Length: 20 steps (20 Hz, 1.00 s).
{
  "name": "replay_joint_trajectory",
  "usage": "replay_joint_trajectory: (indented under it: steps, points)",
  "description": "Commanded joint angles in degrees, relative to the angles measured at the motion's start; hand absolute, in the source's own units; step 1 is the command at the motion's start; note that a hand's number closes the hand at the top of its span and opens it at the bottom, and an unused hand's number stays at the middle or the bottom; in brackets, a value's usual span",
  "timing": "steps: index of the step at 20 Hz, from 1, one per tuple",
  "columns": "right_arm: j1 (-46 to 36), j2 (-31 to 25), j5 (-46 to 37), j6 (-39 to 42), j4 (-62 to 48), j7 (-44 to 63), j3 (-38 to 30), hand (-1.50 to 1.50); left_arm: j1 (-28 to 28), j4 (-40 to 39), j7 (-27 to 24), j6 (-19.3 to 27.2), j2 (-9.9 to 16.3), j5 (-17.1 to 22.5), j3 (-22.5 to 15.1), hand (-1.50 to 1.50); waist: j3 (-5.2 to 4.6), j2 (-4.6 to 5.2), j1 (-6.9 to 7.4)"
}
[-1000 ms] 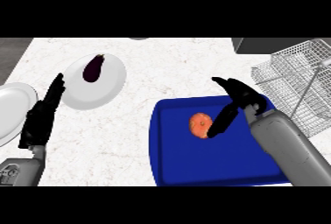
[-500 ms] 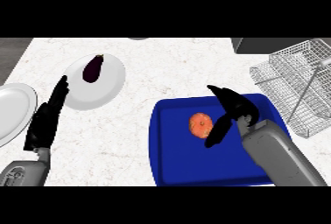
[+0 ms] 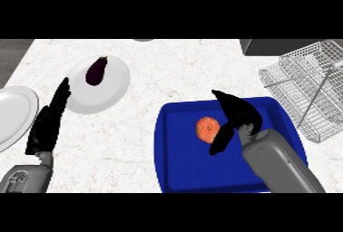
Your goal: Pick the squash from the tray and place it in the tiered basket
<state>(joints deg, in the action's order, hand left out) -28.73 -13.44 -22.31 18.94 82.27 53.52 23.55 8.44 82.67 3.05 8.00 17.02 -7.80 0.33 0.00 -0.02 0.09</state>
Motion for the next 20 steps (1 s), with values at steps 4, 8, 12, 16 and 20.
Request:
replay_joint_trajectory:
  steps: [4, 8, 12, 16, 20]
  points:
    - [1.5, 2.1, -2.6, 4.1, 0.4, 2.5, -3.1, -1.50, -2.9, 7.2, 3.3, -2.3, 0.6, -0.2, 1.5, 0.00, 0.00, -0.09, 0.20]
    - [6.5, 4.2, -6.5, 1.7, -0.3, -0.6, -1.2, -1.50, -0.3, 0.7, 0.1, -2.5, -1.2, -1.1, 2.1, 0.00, -0.01, -0.02, -0.09]
    - [2.6, 6.9, -8.8, 2.0, -7.1, -2.4, -4.2, -1.50, 1.2, -2.1, -1.2, -2.9, -1.7, -2.0, 3.1, 0.00, -0.01, 0.04, 0.03]
    - [3.8, 7.1, -10.0, 1.9, -10.0, -7.0, -5.4, -1.50, 0.5, 3.1, 3.1, -1.3, -4.1, -4.3, 0.8, 0.00, 0.01, 0.01, 0.11]
    - [1.8, 9.8, -11.8, 1.7, -14.6, -8.0, -7.0, -1.50, -1.6, 2.2, 0.5, -2.4, -4.8, -3.9, 1.9, 0.00, 0.00, 0.03, 0.16]
